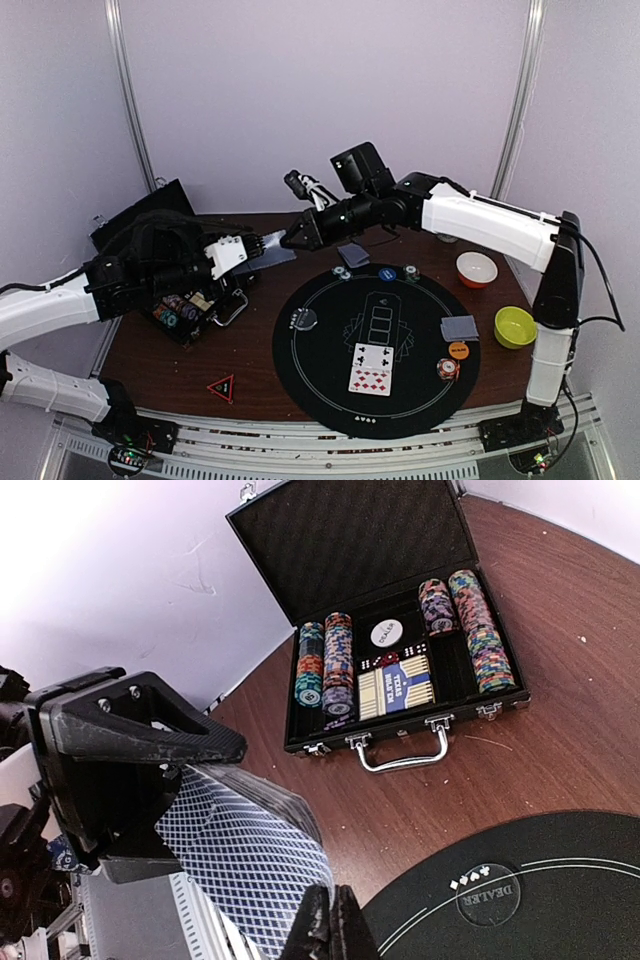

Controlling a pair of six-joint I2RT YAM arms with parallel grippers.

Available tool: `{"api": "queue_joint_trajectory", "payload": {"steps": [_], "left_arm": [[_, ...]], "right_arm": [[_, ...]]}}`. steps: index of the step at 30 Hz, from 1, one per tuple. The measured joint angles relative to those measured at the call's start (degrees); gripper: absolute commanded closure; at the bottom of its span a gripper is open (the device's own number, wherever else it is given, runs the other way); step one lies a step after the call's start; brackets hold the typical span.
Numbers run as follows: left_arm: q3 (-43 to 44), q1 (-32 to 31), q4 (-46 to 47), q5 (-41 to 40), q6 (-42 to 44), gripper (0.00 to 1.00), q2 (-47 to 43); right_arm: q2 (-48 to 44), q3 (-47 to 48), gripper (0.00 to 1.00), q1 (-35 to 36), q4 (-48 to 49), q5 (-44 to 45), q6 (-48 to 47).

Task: Distribute texas hold em gaming equipment
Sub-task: Pick up the poker card from the face-down deck piles, then flop the poker card in the community card area.

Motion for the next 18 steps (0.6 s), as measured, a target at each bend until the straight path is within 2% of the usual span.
{"api": "queue_joint_trajectory", "payload": {"steps": [6, 10, 14, 18], "left_arm": [[0.0, 0.0, 0.33, 0.0, 0.0, 0.47, 0.0], [0.0, 0.0, 0.33, 0.0, 0.02, 0.47, 0.0], [0.0, 0.0, 0.39, 0.0, 0.0, 0.47, 0.0], [0.0, 0.0, 0.48, 0.0, 0.0, 0.47, 0.0]], "right_arm": [[-5.16, -1.73, 1.0, -4.94, -1.22, -2.03, -1.16], [-12.09, -3.89, 1.0, -10.71, -3.28, -2.23, -6.43], [-23.04, -12.85, 1.0, -16.22, -2.67, 3.08, -19.82], [-30.14, -26.99, 1.0, -16.28, 0.28, 8.15, -36.98]]}}
